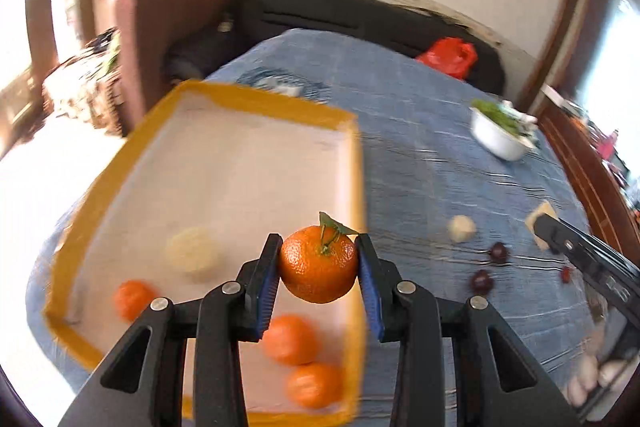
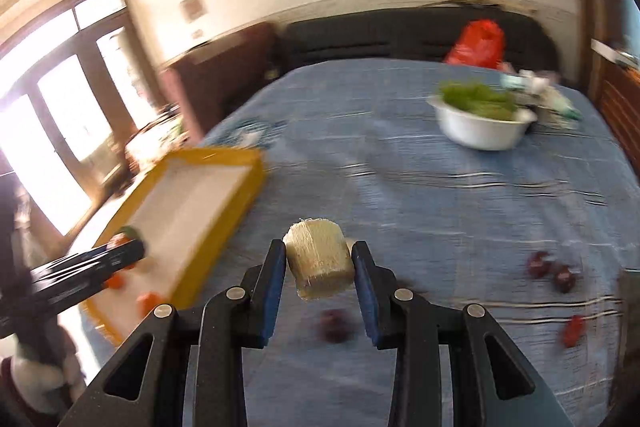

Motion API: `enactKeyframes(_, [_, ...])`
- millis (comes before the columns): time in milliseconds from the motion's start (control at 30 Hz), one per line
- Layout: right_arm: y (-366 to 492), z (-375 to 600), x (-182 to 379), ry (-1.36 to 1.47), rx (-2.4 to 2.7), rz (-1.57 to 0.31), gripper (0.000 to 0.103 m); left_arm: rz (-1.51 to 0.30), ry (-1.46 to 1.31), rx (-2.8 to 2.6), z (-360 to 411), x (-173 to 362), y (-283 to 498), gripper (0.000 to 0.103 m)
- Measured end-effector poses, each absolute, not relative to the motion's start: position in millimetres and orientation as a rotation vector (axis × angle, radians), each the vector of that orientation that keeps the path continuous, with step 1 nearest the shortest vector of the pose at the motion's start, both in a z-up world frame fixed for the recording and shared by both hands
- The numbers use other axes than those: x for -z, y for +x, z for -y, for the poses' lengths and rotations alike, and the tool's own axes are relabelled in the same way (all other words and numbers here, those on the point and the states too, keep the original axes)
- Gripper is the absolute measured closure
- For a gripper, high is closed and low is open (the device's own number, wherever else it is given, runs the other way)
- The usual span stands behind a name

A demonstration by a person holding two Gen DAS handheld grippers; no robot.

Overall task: Organize fruits
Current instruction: 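Carry the orange and white cylinder into the yellow tray and open both grippers, then grasp a dark red plum with each gripper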

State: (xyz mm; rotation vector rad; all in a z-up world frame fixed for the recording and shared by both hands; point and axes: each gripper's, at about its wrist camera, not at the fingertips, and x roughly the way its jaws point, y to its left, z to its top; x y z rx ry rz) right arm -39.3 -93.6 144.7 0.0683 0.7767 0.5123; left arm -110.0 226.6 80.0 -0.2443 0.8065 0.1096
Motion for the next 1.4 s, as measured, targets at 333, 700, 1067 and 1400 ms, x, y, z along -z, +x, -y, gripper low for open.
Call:
enactKeyframes(333, [-63, -43, -124, -0.056, -0.74, -0.865, 0.065, -0.861, -0.244, -0.243, -281, -52, -132, 0.067])
enactKeyframes(700, [-52, -105, -87, -0.192, -0.728, -0.899, 0.063, -0.82, -0.323, -0.22, -309, -57, -156, 0.041])
enactKeyframes(1067, [-43, -7, -129, -0.064, -0.592, -0.799, 0.044, -0.728, -0.39, -0.162, -298, -73, -166, 0.023])
enactKeyframes(1400, [-14, 166, -126, 0.074, -0.257, -0.79, 0.043, -0.68, -0.346, -0.005, -245, -103, -135, 0.023])
